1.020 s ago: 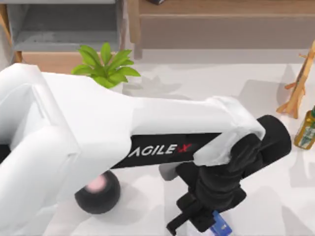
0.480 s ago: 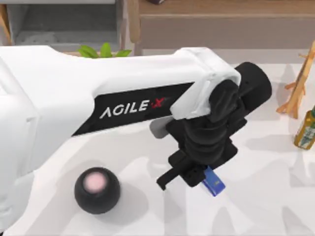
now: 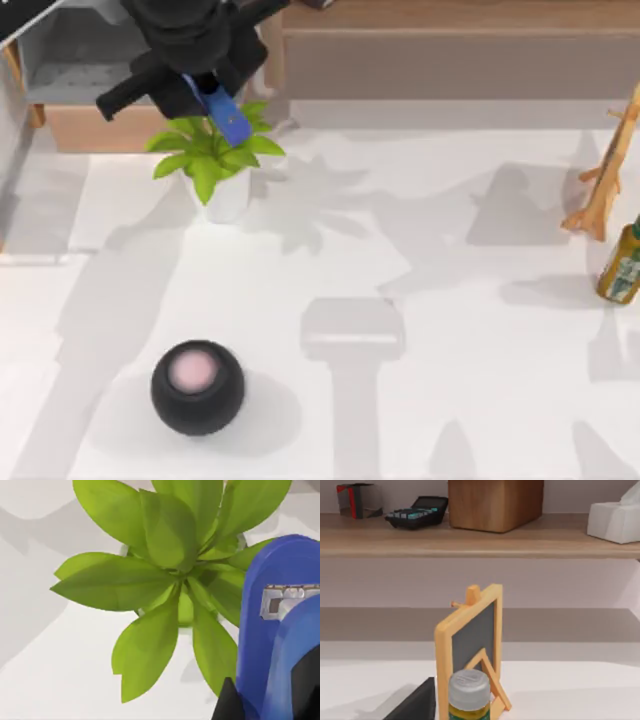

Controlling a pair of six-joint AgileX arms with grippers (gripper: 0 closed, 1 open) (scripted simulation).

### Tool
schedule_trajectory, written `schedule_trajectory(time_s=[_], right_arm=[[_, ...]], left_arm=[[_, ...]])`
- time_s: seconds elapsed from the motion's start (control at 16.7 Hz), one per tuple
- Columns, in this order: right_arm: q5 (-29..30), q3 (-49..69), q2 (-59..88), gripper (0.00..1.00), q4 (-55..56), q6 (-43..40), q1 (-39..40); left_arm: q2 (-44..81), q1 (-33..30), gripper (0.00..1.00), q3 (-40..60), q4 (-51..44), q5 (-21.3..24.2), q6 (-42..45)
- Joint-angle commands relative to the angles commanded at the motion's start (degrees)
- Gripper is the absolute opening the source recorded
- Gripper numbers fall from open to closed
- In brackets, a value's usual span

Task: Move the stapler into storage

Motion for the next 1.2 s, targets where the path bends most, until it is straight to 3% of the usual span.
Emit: schedule_trajectory(time_s=[0.36, 0.6, 0.96, 1.2], right_arm=[[0.00, 0.00, 0.00, 1.00, 0.00, 0.00, 0.00], [0.00, 0.00, 0.00, 1.00, 0.00, 0.00, 0.00], [0.00, 0.00, 0.00, 1.00, 0.00, 0.00, 0.00], [0.00, 0.00, 0.00, 1.00, 0.00, 0.00, 0.00]], left_arm=[[8.51, 24.04, 0.00, 15.65, -8.81, -3.29, 30.67], [17.93, 35.78, 0.00, 26.01, -12.59, -2.12, 49.75], [32.60, 43.49, 0.00, 36.86, -17.64, 4.70, 71.48], [37.18, 44.42, 0.00, 39.56, -21.08, 7.65, 78.65]])
